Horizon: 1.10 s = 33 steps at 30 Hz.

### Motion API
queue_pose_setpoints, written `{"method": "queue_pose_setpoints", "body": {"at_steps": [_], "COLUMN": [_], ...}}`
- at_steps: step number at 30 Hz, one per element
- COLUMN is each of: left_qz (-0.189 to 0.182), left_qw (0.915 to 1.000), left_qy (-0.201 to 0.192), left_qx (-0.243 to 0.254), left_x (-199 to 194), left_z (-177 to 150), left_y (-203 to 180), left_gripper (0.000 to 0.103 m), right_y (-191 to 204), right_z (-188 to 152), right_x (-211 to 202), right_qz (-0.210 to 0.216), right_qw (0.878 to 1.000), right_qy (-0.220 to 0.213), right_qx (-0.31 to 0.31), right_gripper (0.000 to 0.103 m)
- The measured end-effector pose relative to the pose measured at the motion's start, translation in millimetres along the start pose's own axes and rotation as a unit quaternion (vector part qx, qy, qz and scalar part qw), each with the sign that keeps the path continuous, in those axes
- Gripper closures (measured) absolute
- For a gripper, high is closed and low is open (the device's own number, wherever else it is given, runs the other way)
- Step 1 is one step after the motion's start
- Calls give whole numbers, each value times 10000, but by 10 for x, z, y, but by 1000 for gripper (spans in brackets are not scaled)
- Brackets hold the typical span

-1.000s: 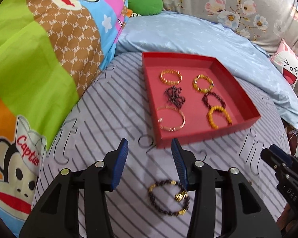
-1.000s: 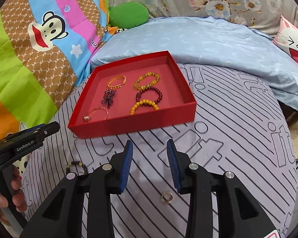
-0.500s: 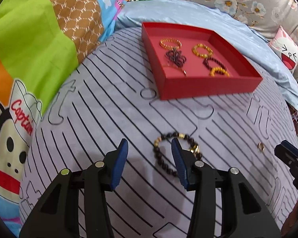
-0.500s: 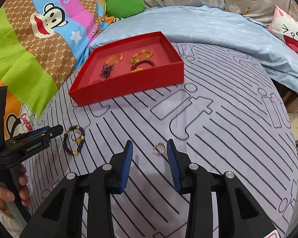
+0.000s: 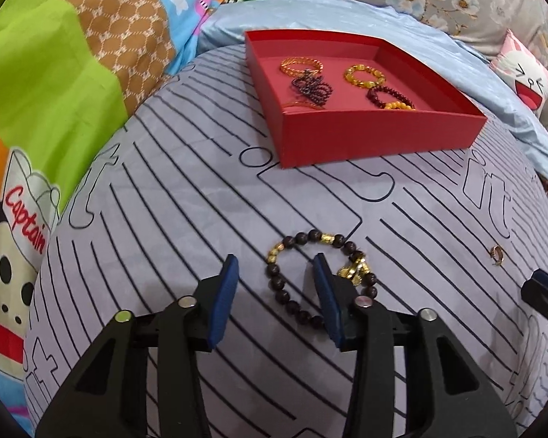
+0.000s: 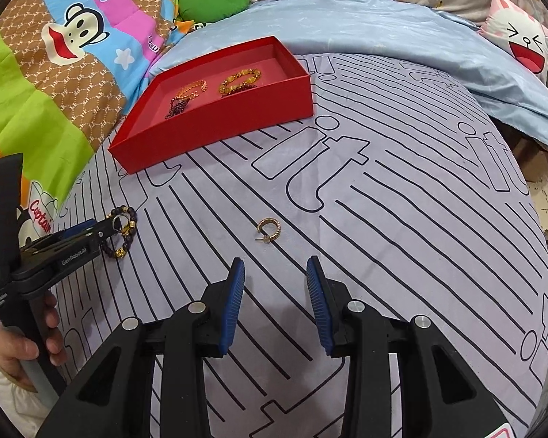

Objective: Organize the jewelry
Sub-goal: 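Close the left gripper on the black-and-gold bead bracelet and lift it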

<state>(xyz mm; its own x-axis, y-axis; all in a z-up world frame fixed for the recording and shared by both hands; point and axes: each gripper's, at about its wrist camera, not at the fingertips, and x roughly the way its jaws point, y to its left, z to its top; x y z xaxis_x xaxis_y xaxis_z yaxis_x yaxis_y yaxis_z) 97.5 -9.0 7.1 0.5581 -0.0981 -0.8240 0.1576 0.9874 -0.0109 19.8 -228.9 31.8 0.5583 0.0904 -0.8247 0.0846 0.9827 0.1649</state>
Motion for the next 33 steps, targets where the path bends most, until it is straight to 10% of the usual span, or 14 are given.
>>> {"method": "queue_pose_setpoints", "body": {"at_steps": [6,22,33], "left_qz": [-106,-1193,-1203], "left_qw": [9998,9924,9922], "left_qy": [-75,-275,-88], "left_qx": [182,-110,-325], "left_x": [1,-524,-756], "left_z": [13,73,-227], "left_y": [-101,-116,194], "left_gripper": [95,96,96], "right_y": [42,141,343], "right_z": [13,-29,-75], "right_x": [1,-22,28], "right_qz": [47,158,414], "right_qw": [10000,9998,9987], "right_qy": [-8,13,132], "right_qx": [-35,-119,-268], "right_gripper": [68,68,68]}}
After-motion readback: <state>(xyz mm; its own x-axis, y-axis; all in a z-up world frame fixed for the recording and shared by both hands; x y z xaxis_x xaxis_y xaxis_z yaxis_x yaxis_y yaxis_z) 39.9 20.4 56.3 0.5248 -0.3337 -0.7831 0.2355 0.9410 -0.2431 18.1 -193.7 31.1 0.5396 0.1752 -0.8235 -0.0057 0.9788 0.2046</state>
